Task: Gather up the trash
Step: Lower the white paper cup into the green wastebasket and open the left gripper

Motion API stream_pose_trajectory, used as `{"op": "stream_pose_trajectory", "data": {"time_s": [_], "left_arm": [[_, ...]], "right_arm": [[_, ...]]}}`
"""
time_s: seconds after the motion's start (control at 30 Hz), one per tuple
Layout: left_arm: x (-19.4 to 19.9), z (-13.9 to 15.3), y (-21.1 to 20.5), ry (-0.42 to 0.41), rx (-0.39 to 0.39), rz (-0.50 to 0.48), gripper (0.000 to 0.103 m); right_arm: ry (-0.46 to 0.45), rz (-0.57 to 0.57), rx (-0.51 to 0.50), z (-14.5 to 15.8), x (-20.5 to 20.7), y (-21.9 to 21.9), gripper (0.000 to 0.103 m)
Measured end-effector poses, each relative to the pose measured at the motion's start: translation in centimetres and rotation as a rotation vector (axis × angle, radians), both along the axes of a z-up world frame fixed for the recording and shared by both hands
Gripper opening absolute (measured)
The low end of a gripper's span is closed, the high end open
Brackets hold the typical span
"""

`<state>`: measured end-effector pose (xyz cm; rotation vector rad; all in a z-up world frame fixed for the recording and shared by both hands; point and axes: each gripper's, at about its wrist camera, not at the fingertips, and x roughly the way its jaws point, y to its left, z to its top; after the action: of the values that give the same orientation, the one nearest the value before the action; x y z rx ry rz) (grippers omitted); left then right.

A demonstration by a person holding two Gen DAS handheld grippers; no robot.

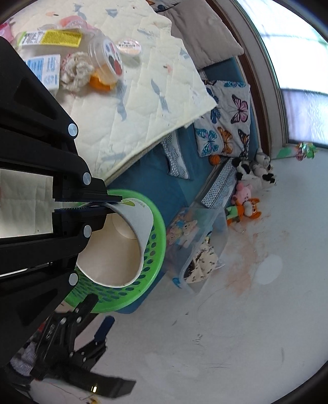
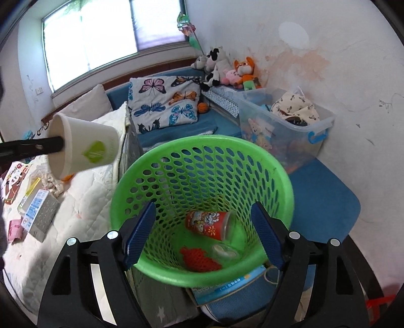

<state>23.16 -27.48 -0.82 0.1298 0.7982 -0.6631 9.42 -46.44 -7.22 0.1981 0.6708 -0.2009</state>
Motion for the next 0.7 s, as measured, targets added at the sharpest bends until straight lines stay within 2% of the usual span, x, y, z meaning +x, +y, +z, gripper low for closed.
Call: {"op": "stream_pose_trajectory", "data": {"time_s": [0.33,0.67,0.7], "left_arm": [[-0.4,-2.3,-4.5,0.049,0.039,-0.049,0.003],[-0.6,-4.1,-6.5,0.106,0.059,-0.079,0.004],[-0.7,-4.2,-6.5,0.113,0.055,-0.077,0.015]], "right_arm": [[-0.037,-0.023,0.013,0.6,-3.5,-0.6,0.079],[-0.032,-0.036,0.056,-0.3,-4.4,-0.7,0.079],[-0.034,-0.036,0.057,-0.4,-4.5,-0.6,0.079]]}}
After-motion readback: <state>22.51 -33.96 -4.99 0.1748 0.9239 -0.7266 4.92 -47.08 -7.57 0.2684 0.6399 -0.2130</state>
